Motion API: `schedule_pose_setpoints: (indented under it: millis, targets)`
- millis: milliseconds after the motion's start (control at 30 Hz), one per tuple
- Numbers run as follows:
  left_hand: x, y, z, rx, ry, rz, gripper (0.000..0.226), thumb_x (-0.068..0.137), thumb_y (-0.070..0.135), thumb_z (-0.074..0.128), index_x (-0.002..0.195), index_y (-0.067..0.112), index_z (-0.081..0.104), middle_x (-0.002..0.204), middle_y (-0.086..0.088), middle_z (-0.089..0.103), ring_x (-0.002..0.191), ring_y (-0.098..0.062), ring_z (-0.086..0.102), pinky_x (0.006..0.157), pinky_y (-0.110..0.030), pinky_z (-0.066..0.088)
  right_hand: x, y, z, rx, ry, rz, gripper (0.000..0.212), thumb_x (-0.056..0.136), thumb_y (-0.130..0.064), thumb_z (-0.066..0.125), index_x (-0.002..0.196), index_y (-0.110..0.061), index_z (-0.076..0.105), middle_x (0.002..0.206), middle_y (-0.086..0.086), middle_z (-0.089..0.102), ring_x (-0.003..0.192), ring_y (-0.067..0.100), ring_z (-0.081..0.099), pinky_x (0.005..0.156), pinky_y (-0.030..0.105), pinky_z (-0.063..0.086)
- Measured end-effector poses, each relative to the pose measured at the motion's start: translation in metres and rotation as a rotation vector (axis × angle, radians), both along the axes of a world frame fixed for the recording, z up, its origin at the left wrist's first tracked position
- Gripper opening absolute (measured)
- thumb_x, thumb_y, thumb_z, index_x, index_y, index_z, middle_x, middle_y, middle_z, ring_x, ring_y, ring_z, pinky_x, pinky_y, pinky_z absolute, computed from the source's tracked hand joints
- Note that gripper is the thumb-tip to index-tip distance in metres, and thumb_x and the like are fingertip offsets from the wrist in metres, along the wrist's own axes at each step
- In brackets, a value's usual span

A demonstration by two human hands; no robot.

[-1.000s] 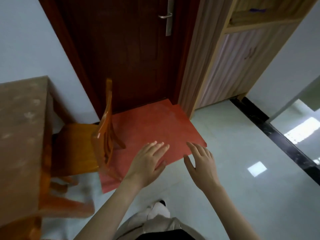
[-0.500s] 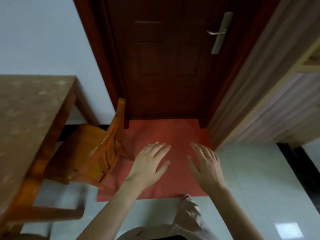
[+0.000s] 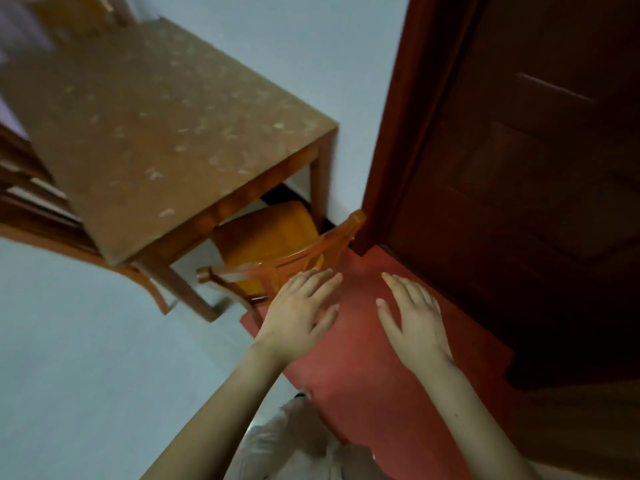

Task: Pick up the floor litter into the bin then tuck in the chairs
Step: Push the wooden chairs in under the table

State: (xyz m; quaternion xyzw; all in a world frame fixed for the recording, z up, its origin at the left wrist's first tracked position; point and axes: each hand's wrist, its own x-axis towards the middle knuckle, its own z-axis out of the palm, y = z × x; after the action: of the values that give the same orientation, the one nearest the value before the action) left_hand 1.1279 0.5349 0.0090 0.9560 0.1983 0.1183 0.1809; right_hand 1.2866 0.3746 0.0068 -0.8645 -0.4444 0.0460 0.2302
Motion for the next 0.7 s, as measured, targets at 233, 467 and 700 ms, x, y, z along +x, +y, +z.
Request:
schedule_pose_setpoints:
  millis: [233,467,700]
  targets:
    - [-0.006,0.055,-0.028,-0.028,0.029,0.202,0.052,0.097,0.047,0.037,0.145,0.027,0.039,0.145,0.004,0.046,0.137,-0.019,0.035,0.113,-0.036,0.027,0.033,0.080,-0.018,-0.014,0.016,0.210,0.056,0.097,-0.047,0.034,0.143,-0.019,0.047,0.141,0.004,0.053,0.133,0.021,0.044,0.111,0.045,0.034]
    - [0.001,0.130,-0.053,-0.023,0.004,0.309,0.061,0.094,0.058,0.037,0.145,0.024,0.040,0.144,0.002,0.047,0.135,-0.021,0.039,0.111,-0.042,0.032,0.057,0.175,-0.027,-0.037,-0.007,0.403,0.059,0.094,-0.051,0.037,0.145,-0.022,0.044,0.145,0.000,0.048,0.138,0.019,0.037,0.116,0.043,0.027]
    - [-0.005,0.167,-0.080,-0.069,0.123,0.369,0.068,0.089,0.069,0.039,0.136,0.022,0.051,0.128,0.003,0.059,0.120,-0.018,0.051,0.105,-0.039,0.038,0.080,0.229,-0.063,-0.274,-0.049,0.648,0.068,0.089,-0.070,0.027,0.143,-0.032,0.044,0.142,-0.009,0.049,0.144,0.020,0.025,0.120,0.051,0.008]
